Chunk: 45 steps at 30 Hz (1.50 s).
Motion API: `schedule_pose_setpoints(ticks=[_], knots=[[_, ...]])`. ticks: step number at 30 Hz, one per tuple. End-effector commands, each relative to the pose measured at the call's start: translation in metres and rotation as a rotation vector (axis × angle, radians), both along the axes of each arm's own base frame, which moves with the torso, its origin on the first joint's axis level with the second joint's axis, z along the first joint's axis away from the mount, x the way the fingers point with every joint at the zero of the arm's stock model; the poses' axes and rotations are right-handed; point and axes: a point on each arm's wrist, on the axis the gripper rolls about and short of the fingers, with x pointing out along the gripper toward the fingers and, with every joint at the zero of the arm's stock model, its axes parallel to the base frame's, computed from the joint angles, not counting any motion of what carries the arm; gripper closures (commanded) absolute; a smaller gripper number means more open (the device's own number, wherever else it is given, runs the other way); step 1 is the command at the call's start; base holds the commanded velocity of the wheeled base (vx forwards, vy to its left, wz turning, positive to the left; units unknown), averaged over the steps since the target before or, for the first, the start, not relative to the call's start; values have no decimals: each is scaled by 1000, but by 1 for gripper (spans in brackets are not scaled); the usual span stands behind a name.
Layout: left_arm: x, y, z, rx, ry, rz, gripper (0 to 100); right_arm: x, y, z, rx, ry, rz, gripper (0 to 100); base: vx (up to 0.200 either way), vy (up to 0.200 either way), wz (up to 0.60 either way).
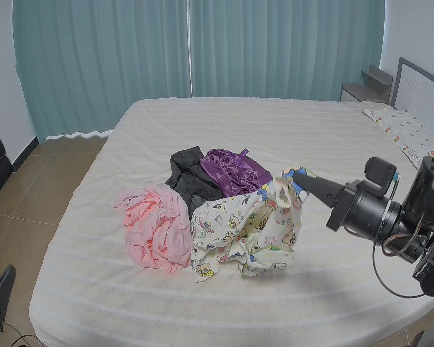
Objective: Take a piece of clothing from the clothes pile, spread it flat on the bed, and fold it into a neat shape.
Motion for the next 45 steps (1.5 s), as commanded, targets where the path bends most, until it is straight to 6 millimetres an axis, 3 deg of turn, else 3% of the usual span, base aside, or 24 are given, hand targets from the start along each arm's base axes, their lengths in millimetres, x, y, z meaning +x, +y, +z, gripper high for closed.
schedule_pose_setpoints(ticks=[1,6,11,17,19,20,28,36,41,45], knots=[[137,-66,-42,141,549,-539,0,-16,-3,111,156,-204,47,100,0,0,0],[173,-96,-74,171,596,-594,0,-22,1,113,154,-195,77,100,0,0,0],[200,-130,-124,245,649,-530,0,-23,11,112,153,-187,103,100,0,0,0],[201,-164,-154,193,621,-484,0,-20,14,109,146,-181,103,100,0,0,0],[201,-164,-154,193,621,-484,0,-20,14,109,146,-181,103,100,0,0,0],[202,-177,-174,185,649,-462,0,-18,15,114,156,-190,102,100,0,0,0],[205,-195,-215,143,653,-442,0,-15,17,110,147,-178,96,100,0,0,0],[205,-207,-241,139,621,-397,0,-6,19,104,130,-159,79,100,0,0,0],[222,-224,-234,57,541,-315,0,-3,19,101,123,-151,73,100,0,0,0],[225,-231,-232,9,529,-297,0,-2,20,101,124,-153,73,100,0,0,0]])
